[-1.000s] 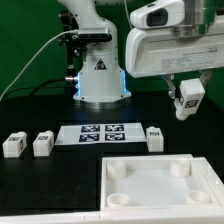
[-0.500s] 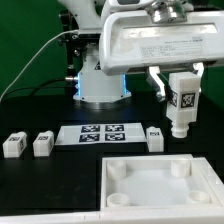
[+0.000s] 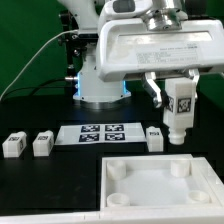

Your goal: Assemble one leg

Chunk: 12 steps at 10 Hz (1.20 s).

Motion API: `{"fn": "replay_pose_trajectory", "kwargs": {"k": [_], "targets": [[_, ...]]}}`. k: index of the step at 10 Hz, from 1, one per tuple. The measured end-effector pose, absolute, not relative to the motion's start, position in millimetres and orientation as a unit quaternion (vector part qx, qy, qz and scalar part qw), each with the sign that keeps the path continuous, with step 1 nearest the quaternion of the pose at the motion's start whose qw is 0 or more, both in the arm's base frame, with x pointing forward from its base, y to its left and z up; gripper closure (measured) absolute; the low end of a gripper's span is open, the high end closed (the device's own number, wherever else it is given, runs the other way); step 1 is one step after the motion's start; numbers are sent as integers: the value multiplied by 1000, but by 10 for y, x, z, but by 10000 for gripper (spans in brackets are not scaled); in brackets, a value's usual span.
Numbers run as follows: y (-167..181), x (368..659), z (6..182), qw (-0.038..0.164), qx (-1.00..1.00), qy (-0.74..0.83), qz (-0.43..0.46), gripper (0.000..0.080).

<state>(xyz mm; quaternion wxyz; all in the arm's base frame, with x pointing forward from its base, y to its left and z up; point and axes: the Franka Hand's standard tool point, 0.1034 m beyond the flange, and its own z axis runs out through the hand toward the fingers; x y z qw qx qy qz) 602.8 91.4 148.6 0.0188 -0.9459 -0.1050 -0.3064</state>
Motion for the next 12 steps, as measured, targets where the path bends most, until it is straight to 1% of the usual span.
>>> {"fn": "replay_pose_trajectory", "kwargs": {"k": [1, 2, 3, 4, 6, 10, 12], "targets": [[943, 6140, 1398, 21, -946, -105, -306, 508], [965, 6177, 1281, 22, -946, -104, -305, 508], [981, 6189, 1133, 24, -948, -104, -300, 508], [1025, 6177, 1025, 26, -950, -106, -294, 508], [1128, 6118, 873, 30, -952, -99, -289, 508], [1165, 6153, 814, 31, -951, -100, -290, 508], [1159, 6179, 745, 31, -952, -99, -289, 508]]}}
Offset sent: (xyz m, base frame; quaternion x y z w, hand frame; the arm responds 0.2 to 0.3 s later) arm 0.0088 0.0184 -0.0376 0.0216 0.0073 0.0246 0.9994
